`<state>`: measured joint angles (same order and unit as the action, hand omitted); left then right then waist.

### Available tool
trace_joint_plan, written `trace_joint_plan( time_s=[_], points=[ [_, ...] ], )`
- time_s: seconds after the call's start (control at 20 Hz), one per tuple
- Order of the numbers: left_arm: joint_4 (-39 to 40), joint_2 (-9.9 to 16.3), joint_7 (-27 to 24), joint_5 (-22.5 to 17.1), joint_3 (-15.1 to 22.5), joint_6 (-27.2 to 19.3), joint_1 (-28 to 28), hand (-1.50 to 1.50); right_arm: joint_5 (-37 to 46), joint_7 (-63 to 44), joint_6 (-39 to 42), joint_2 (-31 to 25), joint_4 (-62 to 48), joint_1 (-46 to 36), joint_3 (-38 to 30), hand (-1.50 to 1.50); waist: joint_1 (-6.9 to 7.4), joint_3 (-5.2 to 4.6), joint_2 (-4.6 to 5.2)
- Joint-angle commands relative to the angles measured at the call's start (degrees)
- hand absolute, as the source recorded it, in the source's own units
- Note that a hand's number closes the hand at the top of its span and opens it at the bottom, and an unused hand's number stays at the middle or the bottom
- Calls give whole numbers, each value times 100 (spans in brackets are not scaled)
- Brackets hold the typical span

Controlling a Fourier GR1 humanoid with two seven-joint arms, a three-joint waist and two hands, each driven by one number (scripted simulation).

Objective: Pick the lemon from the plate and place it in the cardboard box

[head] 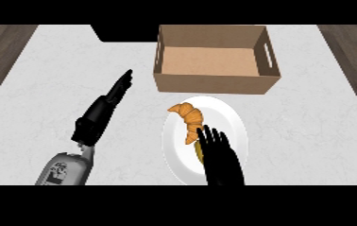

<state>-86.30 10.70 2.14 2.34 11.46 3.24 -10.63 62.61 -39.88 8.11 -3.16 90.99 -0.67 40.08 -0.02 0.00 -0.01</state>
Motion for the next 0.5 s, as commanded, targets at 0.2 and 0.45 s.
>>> trace_joint_plan(
  time_s=[0.2, 0.45],
  points=[
    [-312, -191, 229, 202, -159, 191, 140, 0, 333, -5, -80, 305, -631, -264, -139, -150, 6, 0, -2],
    [-325, -295, 413, 268, -173, 261, -18, 0, 507, 404, -552, 176, -1196, -36, -230, -150, 5, 1, -1]
  ],
)
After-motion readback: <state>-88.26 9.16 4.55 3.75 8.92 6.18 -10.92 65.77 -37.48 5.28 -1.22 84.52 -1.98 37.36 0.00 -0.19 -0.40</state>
